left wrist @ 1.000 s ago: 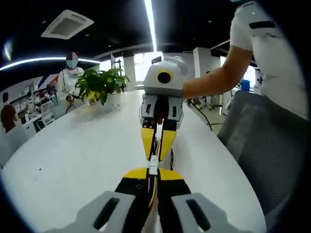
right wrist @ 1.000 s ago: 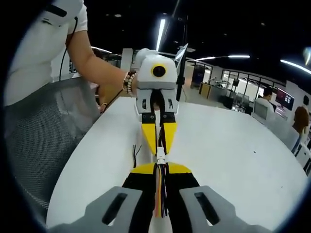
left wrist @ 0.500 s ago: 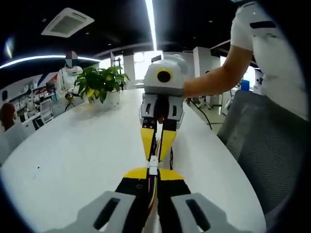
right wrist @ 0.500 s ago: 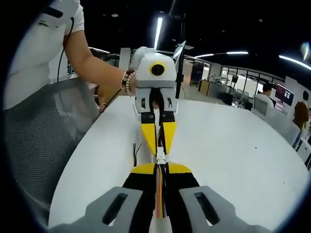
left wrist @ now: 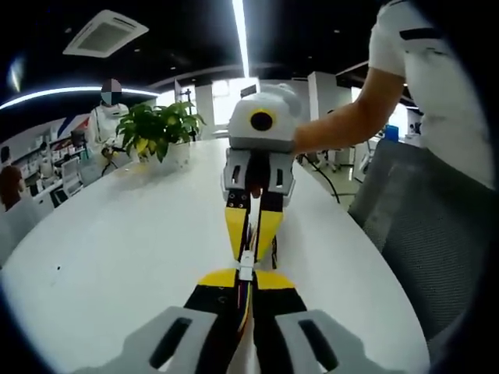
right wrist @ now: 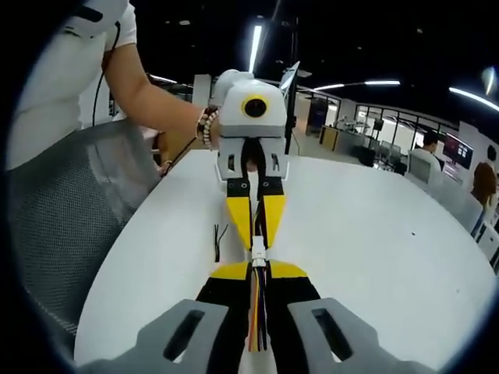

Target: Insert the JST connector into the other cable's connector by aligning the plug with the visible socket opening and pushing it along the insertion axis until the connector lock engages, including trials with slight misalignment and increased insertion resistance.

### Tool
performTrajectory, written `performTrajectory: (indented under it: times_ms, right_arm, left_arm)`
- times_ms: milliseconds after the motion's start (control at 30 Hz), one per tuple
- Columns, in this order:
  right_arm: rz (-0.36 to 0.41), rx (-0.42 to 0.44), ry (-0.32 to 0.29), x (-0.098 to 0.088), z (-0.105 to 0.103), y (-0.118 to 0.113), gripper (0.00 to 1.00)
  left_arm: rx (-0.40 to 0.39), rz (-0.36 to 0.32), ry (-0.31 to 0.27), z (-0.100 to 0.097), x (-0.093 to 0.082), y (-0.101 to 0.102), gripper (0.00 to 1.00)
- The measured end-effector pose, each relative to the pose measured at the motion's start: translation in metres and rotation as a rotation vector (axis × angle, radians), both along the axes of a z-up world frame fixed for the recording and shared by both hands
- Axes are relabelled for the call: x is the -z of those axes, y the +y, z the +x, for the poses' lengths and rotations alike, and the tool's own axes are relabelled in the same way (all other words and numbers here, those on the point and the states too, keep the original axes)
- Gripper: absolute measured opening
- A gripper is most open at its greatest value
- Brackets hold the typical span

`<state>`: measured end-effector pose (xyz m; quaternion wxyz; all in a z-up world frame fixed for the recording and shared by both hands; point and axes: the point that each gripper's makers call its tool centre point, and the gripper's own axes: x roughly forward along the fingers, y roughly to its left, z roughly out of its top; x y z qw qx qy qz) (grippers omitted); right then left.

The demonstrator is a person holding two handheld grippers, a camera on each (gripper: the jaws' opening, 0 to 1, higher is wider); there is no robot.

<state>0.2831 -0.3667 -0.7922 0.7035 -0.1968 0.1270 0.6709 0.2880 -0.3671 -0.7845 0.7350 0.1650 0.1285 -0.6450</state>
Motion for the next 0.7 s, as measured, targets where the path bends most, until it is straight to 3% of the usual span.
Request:
performTrajectory:
  times_ms: [233, 433, 700]
  right_arm:
    - [-0.029, 0.017, -0.038, 0.011, 0.019, 0.000, 0.03]
    - [-0.053, 0.034, -0.029, 0.024, 0.037, -0.001, 0.04]
    - [-0.069, 0.038, -0.004, 0.040, 0.045, 0.001, 0.04]
  left_arm:
    - [-0.033, -0.003, 0.029, 0.022, 0.013, 0.000, 0.00]
    - [-0.051, 0.047, 0.036, 0.037, 0.026, -0.001, 0.00]
    - [-0.066, 0.083, 0.068, 0.046, 0.041, 0.002, 0.01]
